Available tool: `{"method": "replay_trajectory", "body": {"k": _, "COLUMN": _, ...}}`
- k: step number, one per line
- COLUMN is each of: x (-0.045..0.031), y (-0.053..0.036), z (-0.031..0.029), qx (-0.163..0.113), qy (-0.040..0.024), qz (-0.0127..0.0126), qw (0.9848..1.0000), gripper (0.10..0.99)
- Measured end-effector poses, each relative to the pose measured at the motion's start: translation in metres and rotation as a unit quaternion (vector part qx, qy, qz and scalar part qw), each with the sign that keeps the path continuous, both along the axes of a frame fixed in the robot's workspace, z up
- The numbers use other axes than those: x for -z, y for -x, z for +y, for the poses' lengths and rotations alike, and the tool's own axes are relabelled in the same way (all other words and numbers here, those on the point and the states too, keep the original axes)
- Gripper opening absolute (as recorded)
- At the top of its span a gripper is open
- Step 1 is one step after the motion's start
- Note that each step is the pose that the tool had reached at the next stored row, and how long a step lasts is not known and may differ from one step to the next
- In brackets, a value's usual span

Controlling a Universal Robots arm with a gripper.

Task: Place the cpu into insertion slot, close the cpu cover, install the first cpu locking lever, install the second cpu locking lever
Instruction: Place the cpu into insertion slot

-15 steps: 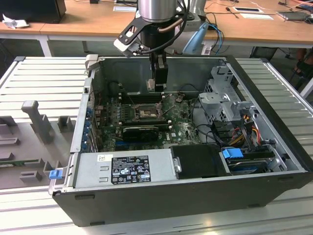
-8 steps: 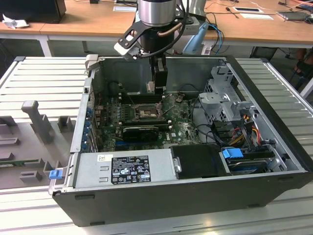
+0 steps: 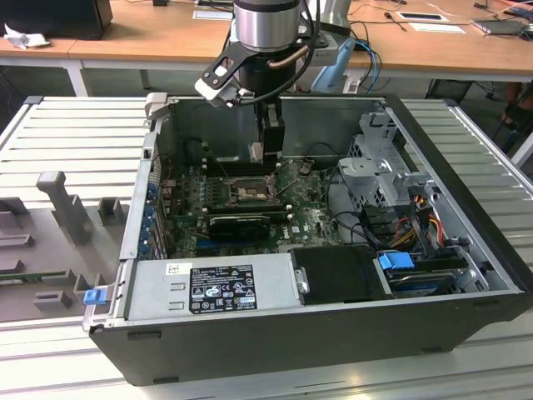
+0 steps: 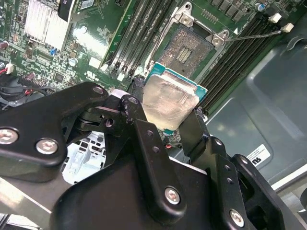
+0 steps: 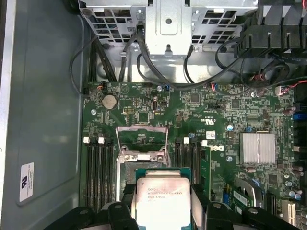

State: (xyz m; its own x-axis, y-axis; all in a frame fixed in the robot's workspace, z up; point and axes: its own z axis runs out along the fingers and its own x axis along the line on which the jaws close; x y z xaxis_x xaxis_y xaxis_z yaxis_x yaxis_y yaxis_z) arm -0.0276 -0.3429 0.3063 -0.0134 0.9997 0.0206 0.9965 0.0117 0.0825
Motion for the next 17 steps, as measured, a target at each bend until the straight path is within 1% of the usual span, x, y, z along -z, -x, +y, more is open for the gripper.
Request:
{"method": "replay_trajectory", "body": {"k": 4, "x": 0.0033, "y": 0.0000, "z": 0.0000, "qx": 0.000, "qy": 0.0000, "qz": 0.0000, "qw": 1.0000, "gripper": 0.541}}
{"method": "replay_trajectory", "body": {"k": 8, "x": 0.0085, "y": 0.0000, "z": 0.0000, "qx": 0.000, "qy": 0.0000, "qz": 0.0000, "qw": 1.0000, "gripper": 0.541}}
{"method": "replay_trajectory", "body": {"k": 17, "x": 0.0141, "y": 0.0000, "z": 0.0000, "qx": 0.000, "qy": 0.0000, "qz": 0.0000, "qw": 1.0000, "gripper": 0.541}}
